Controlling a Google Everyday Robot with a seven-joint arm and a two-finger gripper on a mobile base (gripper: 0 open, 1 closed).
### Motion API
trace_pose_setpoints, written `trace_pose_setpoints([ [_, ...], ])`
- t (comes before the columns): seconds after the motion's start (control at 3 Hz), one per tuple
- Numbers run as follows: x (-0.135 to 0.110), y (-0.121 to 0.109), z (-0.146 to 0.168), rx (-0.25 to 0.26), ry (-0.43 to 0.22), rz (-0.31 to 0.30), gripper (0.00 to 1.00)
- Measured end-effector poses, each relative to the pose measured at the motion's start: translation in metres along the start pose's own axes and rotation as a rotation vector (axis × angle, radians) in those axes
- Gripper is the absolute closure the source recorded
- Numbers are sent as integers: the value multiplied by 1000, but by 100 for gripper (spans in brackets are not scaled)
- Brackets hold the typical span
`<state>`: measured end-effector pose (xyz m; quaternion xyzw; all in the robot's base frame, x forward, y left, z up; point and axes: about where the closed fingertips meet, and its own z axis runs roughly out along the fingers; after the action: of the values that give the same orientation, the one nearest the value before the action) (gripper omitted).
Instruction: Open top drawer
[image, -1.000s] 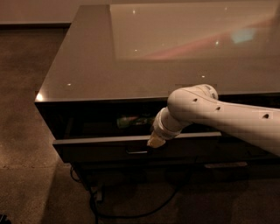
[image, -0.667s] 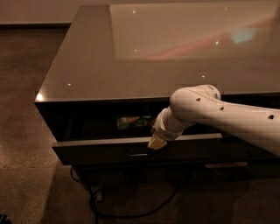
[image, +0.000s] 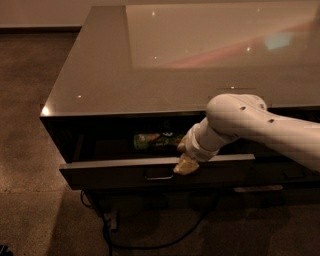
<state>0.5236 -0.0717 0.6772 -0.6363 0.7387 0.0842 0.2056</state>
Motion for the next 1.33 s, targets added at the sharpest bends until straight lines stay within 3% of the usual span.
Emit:
trace_pose_setpoints([
  [0.33,3,11,-13,-45,-1,-32,0],
  [1.33,4,17,-20,-81,-14,-49,0],
])
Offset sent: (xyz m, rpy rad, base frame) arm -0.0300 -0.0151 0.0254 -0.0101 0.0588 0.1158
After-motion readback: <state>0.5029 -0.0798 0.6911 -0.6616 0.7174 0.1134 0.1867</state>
